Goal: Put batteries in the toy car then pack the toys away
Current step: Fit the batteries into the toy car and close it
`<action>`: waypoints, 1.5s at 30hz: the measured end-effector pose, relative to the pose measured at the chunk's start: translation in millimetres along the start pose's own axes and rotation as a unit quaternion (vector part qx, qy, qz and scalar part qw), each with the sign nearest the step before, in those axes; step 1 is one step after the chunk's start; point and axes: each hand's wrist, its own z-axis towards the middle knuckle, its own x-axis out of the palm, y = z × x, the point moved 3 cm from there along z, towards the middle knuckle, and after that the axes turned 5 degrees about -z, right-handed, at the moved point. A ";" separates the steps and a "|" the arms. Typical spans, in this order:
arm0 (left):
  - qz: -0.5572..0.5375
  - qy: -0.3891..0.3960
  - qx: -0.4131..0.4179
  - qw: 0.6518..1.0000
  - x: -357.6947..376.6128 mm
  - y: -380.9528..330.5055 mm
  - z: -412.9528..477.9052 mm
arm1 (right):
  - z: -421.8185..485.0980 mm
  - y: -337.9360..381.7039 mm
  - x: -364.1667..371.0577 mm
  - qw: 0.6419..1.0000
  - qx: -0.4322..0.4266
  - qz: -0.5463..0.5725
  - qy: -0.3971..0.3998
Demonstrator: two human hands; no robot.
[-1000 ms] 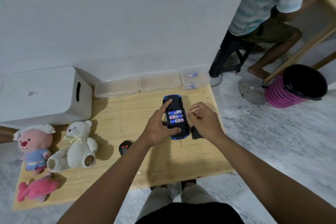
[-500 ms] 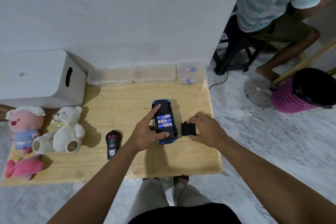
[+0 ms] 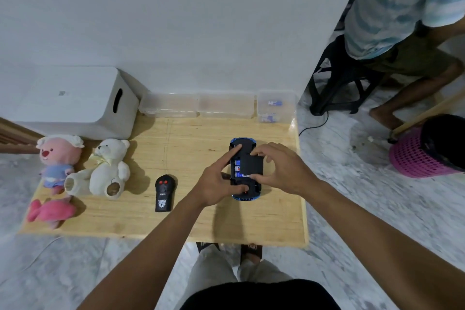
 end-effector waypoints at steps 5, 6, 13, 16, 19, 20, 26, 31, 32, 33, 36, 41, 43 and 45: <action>0.002 -0.007 0.003 1.000 1.7 -9.0 -1.4 | 4.2 8.0 0.9 1.000 -0.019 -0.012 0.013; 0.003 -0.007 0.002 1.000 1.7 -9.7 -1.8 | 3.8 8.5 1.0 1.000 -0.022 -0.012 0.014; 0.005 -0.008 0.014 1.000 0.8 -13.5 -3.7 | 4.8 14.0 5.4 1.000 -0.008 -0.001 -0.010; -0.006 -0.008 0.015 1.000 -0.6 -14.3 -3.9 | 4.7 16.8 8.1 1.000 -0.005 0.006 -0.022; -0.007 -0.008 0.016 1.000 -2.3 -13.4 -4.9 | 5.0 20.9 9.0 1.000 0.005 -0.009 -0.024; -0.006 -0.008 0.015 1.000 -2.7 -12.9 -5.5 | 5.3 22.2 9.7 1.000 0.009 -0.018 -0.023; -0.004 -0.005 0.006 1.000 -7.3 -13.2 -5.4 | 6.8 29.2 13.6 0.998 0.035 0.032 -0.037; -0.015 -0.008 -0.009 1.000 -12.8 -10.5 -7.5 | 11.5 32.9 11.3 0.993 0.065 0.097 -0.008; -0.016 -0.009 -0.013 1.000 -14.0 -9.7 -8.5 | 13.2 33.3 10.3 0.991 0.078 0.109 0.000; -0.014 -0.010 -0.014 1.000 -15.5 -8.9 -9.4 | 15.0 33.9 9.7 0.989 0.086 0.120 0.006; -0.009 -0.013 -0.015 1.000 -19.8 -9.3 -11.7 | 20.7 37.6 6.7 0.985 0.092 0.143 0.019; 0.000 -0.015 -0.019 1.000 -24.7 -13.3 -12.5 | 30.0 39.5 4.6 0.982 0.099 0.151 0.048; 0.002 -0.016 -0.021 1.000 -25.2 -13.6 -12.9 | 31.7 40.3 4.1 0.983 0.096 0.148 0.051; 0.003 -0.016 -0.022 1.000 -25.2 -13.7 -13.5 | 32.5 41.1 4.1 0.983 0.095 0.148 0.056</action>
